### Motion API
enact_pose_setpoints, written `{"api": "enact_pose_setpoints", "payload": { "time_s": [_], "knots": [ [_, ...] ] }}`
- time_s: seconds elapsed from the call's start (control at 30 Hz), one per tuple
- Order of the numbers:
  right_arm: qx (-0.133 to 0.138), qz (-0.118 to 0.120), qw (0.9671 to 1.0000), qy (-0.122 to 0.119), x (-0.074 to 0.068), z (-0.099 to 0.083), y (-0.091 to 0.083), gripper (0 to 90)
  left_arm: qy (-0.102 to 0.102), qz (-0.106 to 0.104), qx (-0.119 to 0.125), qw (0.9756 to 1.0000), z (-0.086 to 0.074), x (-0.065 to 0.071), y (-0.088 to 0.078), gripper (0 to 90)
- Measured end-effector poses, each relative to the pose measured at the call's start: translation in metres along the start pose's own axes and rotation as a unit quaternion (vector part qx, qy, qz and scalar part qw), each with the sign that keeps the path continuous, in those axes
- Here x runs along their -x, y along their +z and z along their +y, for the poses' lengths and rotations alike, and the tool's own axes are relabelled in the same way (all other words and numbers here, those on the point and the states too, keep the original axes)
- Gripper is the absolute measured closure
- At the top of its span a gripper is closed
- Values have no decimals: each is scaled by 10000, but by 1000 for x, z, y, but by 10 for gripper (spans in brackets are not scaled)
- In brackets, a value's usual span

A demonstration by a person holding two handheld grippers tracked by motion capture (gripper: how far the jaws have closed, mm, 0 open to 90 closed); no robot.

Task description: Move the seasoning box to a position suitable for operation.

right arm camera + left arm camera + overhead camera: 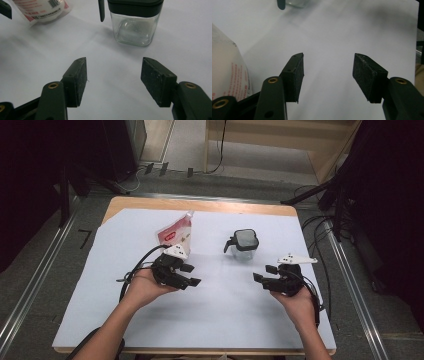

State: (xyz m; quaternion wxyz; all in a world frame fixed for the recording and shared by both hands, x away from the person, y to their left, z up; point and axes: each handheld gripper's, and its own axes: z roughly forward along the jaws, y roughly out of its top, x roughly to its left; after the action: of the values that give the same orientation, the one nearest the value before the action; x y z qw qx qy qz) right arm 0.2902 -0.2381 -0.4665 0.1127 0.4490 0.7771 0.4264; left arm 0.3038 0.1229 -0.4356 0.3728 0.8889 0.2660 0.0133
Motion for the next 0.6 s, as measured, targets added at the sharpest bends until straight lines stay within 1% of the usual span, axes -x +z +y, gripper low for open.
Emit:
{"api": "enact_pose_setpoints", "payload": {
  "time_s": [0.03,0.07,0.13,0.17,0.2,0.23,0.27,0.3,0.33,0.4,0.43,0.47,0.57,0.6],
  "knots": [
    [0,0,10000,0,0,0,0,383,0,0,0,10000,0,0,0,430],
    [-2,-9,10000,3,-1,1,1,383,31,74,-87,9999,-1,0,0,430],
    [13,-20,10000,-22,-1,1,1,383,23,76,-98,9999,-2,0,1,434],
    [-24,-34,10000,-81,-3,0,2,376,-35,64,-81,9999,-3,1,1,434],
    [-24,-34,10000,-81,-3,0,2,376,-35,64,-81,9999,-3,1,1,432],
    [-23,-48,9999,-98,-4,0,2,369,-33,22,-83,10000,-3,2,1,432],
    [-17,-58,9999,-103,-5,-1,3,357,-3,54,-60,10000,-5,5,-1,426],
    [-27,-55,9999,-89,-5,-1,4,355,-3,54,-60,10000,-5,5,-1,423],
    [-31,-45,10000,-78,-5,-1,5,355,53,35,-61,10000,-6,7,-2,423],
    [-22,-31,10000,-72,-6,-1,5,354,42,12,-28,10000,-7,7,-2,419],
    [-14,-3,10000,-47,-6,-1,6,353,71,18,-27,10000,-7,7,-1,419],
    [-35,9,10000,-27,-6,-1,8,353,126,85,-85,9998,-7,7,-1,412],
    [-24,-12,10000,-55,-6,-2,9,353,78,67,-73,9999,-8,5,1,406],
    [-60,-18,10000,-41,-7,-2,9,353,26,85,-65,9999,-9,5,2,406]
  ]
}}
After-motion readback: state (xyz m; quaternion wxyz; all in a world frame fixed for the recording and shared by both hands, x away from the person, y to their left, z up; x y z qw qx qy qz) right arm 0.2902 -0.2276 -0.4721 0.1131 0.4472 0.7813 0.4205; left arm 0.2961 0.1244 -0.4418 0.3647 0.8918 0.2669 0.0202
